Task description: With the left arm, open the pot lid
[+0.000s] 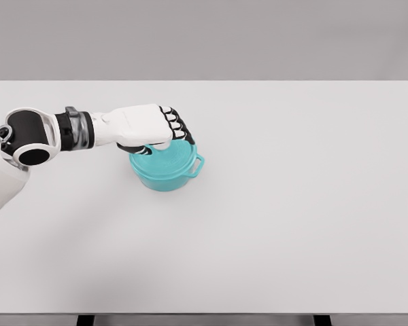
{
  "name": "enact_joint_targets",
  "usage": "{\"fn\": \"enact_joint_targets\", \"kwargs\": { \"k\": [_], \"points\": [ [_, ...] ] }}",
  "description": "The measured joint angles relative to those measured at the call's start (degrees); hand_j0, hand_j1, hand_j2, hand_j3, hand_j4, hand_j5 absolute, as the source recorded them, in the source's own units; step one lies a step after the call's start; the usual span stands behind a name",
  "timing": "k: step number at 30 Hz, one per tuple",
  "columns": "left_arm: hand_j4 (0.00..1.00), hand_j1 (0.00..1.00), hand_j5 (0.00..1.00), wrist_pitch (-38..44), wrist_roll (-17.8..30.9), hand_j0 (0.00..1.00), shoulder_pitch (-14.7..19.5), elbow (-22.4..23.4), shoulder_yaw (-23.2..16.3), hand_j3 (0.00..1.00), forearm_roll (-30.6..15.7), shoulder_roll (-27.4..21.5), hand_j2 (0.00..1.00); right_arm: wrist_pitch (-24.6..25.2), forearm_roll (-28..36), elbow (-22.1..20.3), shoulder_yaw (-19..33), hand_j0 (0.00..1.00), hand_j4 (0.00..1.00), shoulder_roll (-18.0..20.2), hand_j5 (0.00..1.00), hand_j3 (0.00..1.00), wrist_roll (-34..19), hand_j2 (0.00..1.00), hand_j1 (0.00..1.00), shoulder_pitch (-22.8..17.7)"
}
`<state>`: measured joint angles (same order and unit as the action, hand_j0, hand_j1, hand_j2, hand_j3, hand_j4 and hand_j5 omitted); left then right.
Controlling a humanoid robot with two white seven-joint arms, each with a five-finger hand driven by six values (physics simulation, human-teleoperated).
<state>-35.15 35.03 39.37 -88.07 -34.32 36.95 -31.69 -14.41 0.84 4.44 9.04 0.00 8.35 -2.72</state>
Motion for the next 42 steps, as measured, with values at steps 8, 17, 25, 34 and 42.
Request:
{"fn": "enact_joint_targets", "kwargs": {
  "k": [8,17,25,34,42],
  "points": [
    [0.76,0.76,0.76,0.0,0.0,0.76,-0.09,0.0,0.0,0.76,-0.04,0.0,0.76,0.0,0.0,0.0,0.0,1.0,1.0,0.0,1.0,1.0,0.0,1.0,1.0,0.0],
    [0.74,0.74,0.74,0.0,0.0,0.74,-0.09,0.1,-0.16,0.74,-0.04,0.08,0.74,0.0,0.0,0.02,0.0,1.0,1.0,0.0,1.0,1.0,0.0,1.0,1.0,0.0],
    [0.72,0.72,0.72,0.0,0.0,0.72,-0.18,0.2,-0.26,0.72,-0.04,0.09,0.72,0.0,0.0,0.02,0.0,1.0,1.0,0.0,1.0,1.0,0.0,1.0,1.0,0.0],
    [0.73,0.73,0.73,0.0,0.0,0.73,-0.35,0.25,-0.47,0.73,-0.01,-0.08,0.73,0.0,0.0,0.02,0.0,1.0,1.0,0.0,1.0,1.0,0.0,1.0,1.0,0.0],
    [0.72,0.72,0.72,0.0,0.0,0.72,-0.44,0.3,-0.6,0.72,0.03,-0.01,0.72,0.0,0.0,0.01,0.0,1.0,1.0,0.0,1.0,1.0,0.0,1.0,1.0,0.0]
  ]
}}
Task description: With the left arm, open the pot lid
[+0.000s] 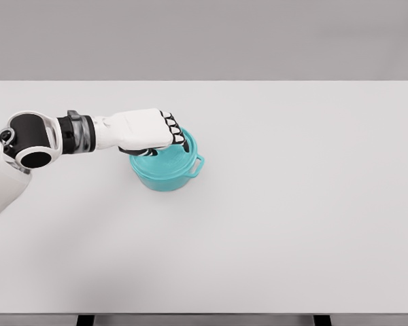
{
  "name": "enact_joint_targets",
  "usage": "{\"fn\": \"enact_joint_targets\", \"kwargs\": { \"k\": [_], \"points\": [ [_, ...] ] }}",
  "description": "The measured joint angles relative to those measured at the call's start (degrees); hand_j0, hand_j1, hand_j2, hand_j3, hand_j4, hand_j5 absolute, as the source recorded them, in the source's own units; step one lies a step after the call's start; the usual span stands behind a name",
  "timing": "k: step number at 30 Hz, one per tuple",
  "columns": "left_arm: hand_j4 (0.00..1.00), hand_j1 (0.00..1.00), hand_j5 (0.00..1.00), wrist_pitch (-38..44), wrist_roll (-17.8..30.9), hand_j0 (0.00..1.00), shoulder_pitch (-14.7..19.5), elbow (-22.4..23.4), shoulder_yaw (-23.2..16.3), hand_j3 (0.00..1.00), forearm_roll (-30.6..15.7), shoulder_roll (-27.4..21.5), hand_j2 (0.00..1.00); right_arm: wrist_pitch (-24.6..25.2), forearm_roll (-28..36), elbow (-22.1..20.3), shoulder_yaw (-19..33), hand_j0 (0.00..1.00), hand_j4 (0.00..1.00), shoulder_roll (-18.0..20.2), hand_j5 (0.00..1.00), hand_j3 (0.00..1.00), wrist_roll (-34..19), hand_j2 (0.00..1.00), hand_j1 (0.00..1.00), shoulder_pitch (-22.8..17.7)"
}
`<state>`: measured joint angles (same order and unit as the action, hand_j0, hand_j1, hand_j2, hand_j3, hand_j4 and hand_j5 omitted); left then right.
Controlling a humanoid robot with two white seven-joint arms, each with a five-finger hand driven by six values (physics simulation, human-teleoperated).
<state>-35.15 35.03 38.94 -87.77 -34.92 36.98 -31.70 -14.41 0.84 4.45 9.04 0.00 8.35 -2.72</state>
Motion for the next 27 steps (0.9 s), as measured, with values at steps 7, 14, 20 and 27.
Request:
{"fn": "enact_joint_targets", "kwargs": {
  "k": [7,14,20,27],
  "points": [
    [0.72,0.72,0.72,0.0,0.0,0.72,-0.18,0.05,-0.03,0.72,0.05,0.05,0.72,0.0,0.01,0.0,0.0,1.0,1.0,0.0,1.0,1.0,0.0,1.0,1.0,0.0],
    [0.67,0.67,0.67,0.0,0.0,0.67,-0.26,0.1,-0.02,0.67,0.11,0.02,0.67,0.0,0.0,0.01,0.0,1.0,1.0,0.0,1.0,1.0,0.0,1.0,1.0,0.0],
    [0.65,0.65,0.65,0.0,0.0,0.65,-0.26,0.14,-0.02,0.65,0.04,0.01,0.65,0.0,0.01,0.0,0.0,1.0,1.0,0.0,1.0,1.0,0.0,1.0,1.0,0.0],
    [0.58,0.58,0.58,0.0,0.0,0.58,-0.26,0.15,-0.02,0.58,0.01,0.01,0.58,0.0,0.01,0.02,0.0,1.0,1.0,0.0,1.0,1.0,0.0,1.0,1.0,0.0]
  ]
}}
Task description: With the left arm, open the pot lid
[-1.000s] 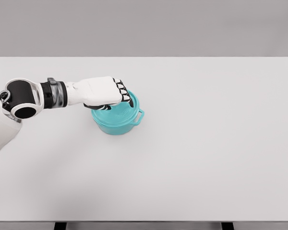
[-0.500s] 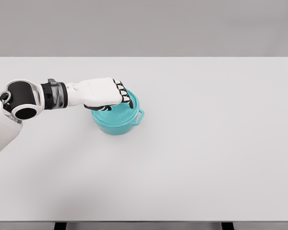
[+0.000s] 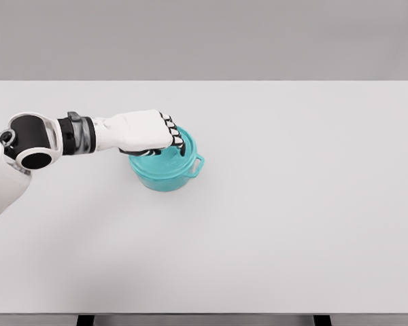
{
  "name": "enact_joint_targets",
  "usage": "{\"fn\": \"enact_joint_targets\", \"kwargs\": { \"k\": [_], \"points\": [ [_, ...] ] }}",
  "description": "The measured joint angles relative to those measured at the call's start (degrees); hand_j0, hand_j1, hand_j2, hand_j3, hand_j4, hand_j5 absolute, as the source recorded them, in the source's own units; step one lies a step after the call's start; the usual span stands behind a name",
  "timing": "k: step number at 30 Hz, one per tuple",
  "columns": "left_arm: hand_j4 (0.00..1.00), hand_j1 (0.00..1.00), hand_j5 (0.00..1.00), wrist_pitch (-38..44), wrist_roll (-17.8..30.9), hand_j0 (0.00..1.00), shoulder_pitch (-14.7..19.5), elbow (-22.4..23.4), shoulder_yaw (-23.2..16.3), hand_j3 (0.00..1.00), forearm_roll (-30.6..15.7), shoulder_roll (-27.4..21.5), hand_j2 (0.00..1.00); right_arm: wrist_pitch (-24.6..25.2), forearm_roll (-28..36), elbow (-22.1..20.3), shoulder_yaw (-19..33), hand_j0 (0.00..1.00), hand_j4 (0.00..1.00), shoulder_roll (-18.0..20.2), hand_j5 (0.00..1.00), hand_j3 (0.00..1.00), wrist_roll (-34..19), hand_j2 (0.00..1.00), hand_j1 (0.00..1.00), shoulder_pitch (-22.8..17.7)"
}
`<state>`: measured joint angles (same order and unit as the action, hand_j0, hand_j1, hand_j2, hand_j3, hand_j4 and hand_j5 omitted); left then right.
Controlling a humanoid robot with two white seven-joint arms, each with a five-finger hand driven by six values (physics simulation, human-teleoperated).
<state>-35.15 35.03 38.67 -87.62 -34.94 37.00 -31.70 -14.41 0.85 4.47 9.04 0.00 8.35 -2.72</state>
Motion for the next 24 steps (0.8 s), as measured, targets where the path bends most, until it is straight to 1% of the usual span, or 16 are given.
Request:
{"fn": "enact_joint_targets", "kwargs": {
  "k": [16,19,24],
  "points": [
    [0.59,0.59,0.59,0.0,0.0,0.59,0.53,0.0,0.35,0.59,-0.44,-0.25,0.59,0.0,0.0,-0.01,0.0,1.0,1.0,0.0,1.0,1.0,0.0,1.0,1.0,0.0],
    [0.59,0.59,0.59,0.01,0.0,0.59,1.14,0.0,0.55,0.59,-2.41,-1.79,0.59,0.0,0.0,-0.02,0.0,1.0,1.0,0.0,1.0,1.0,0.0,1.0,1.0,0.0],
    [0.58,0.58,0.58,0.0,0.0,0.58,1.14,-0.03,1.98,0.58,-6.79,-6.59,0.58,0.0,-0.01,-0.03,0.0,1.0,1.0,0.0,1.0,1.0,0.0,1.0,1.0,0.0]
  ]
}}
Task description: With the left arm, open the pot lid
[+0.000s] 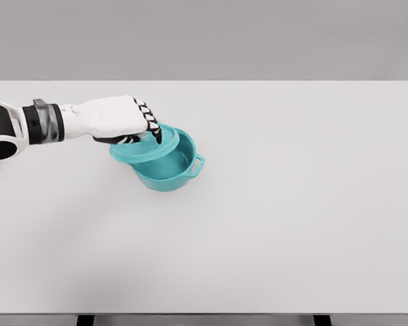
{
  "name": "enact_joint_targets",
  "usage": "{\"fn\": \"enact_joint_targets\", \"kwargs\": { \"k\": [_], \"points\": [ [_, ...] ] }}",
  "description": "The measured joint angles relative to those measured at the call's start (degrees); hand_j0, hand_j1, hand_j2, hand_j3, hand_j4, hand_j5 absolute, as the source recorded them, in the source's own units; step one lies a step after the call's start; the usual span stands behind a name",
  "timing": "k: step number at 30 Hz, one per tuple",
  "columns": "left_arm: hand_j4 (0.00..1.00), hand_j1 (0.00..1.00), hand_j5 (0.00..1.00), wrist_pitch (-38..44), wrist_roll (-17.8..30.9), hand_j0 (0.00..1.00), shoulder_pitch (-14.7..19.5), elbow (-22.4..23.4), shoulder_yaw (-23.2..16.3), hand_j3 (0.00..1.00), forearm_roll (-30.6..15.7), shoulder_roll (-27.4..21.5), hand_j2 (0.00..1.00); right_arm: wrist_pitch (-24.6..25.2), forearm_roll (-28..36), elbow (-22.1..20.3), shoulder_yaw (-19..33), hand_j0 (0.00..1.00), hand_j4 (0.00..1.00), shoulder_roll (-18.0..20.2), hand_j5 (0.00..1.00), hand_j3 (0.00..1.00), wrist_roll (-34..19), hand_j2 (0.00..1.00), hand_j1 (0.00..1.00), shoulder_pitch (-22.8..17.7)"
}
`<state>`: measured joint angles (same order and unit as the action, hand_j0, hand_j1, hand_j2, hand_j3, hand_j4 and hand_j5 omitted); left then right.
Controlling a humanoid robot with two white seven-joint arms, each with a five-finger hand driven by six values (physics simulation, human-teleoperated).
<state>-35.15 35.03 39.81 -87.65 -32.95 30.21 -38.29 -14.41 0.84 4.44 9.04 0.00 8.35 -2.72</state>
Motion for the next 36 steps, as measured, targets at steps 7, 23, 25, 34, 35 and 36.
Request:
{"fn": "enact_joint_targets", "kwargs": {
  "k": [7,23,25,34,35,36],
  "points": [
    [0.51,0.51,0.51,-0.01,0.0,0.51,-0.09,-0.05,0.43,0.51,-4.62,-4.84,0.51,0.0,0.0,0.02,0.0,1.0,1.0,0.0,1.0,1.0,0.0,1.0,1.0,0.0],
    [0.51,0.51,0.51,0.0,0.0,0.51,-1.05,5.34,4.0,0.51,-7.8,-9.61,0.51,0.0,0.0,-0.01,0.0,1.0,1.0,0.0,1.0,1.0,0.0,1.0,1.0,0.0],
    [0.51,0.51,0.51,-0.02,0.01,0.51,-1.14,7.78,4.92,0.51,-7.68,-9.67,0.51,0.0,0.0,0.0,0.0,1.0,1.0,0.0,1.0,1.0,0.0,1.0,1.0,0.0],
    [0.49,0.49,0.49,-0.03,0.01,0.49,-1.05,18.47,6.97,0.49,-6.38,-9.1,0.49,0.0,0.0,0.02,0.0,1.0,1.0,0.0,1.0,1.0,0.0,1.0,1.0,0.0],
    [0.49,0.49,0.49,-0.02,0.01,0.49,-0.97,19.24,7.0,0.49,-6.27,-8.98,0.49,0.0,0.0,0.02,0.0,1.0,1.0,0.0,1.0,1.0,0.0,1.0,1.0,0.0],
    [0.49,0.49,0.49,-0.02,0.01,0.49,-0.97,20.02,7.0,0.49,-6.15,-8.8,0.49,0.0,0.01,0.02,0.0,1.0,1.0,0.0,1.0,1.0,0.0,1.0,1.0,0.0]
  ]
}}
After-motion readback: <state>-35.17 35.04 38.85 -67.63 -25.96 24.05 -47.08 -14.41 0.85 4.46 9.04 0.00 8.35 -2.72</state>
